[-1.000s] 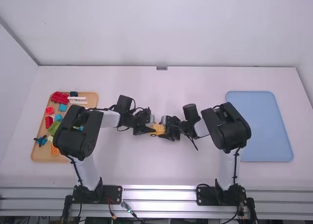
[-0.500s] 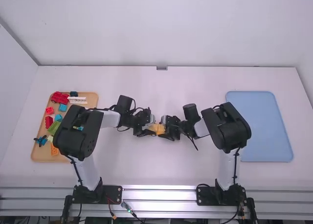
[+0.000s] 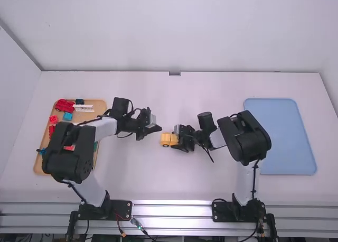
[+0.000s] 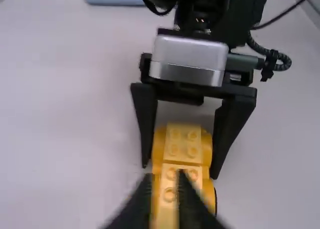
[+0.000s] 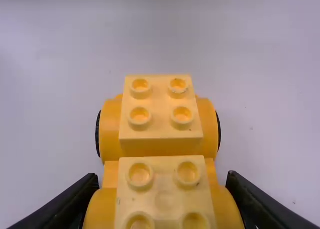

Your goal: Assemble lego blocks to make yellow taxi

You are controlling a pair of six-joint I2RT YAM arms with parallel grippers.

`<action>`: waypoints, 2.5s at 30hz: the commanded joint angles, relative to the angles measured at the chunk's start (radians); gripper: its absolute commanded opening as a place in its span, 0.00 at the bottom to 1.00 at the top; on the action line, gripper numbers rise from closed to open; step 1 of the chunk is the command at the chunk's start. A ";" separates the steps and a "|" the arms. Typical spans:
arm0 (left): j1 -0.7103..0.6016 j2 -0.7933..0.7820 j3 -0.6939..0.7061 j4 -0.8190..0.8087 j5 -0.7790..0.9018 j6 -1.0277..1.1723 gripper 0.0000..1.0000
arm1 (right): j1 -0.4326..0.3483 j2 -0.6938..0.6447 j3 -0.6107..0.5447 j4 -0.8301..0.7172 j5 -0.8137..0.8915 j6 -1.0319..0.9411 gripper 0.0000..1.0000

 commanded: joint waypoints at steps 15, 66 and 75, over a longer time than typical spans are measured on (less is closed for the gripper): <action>-0.135 0.140 -0.011 0.072 -0.139 -0.066 0.02 | 0.001 0.013 0.006 0.002 -0.015 0.018 0.67; -0.220 0.216 0.000 0.074 -0.432 -0.114 0.02 | 0.002 0.013 0.006 -0.001 0.019 0.017 0.34; -0.189 0.145 0.053 0.026 -0.301 -0.126 0.02 | 0.001 0.013 0.006 0.002 0.020 0.018 0.37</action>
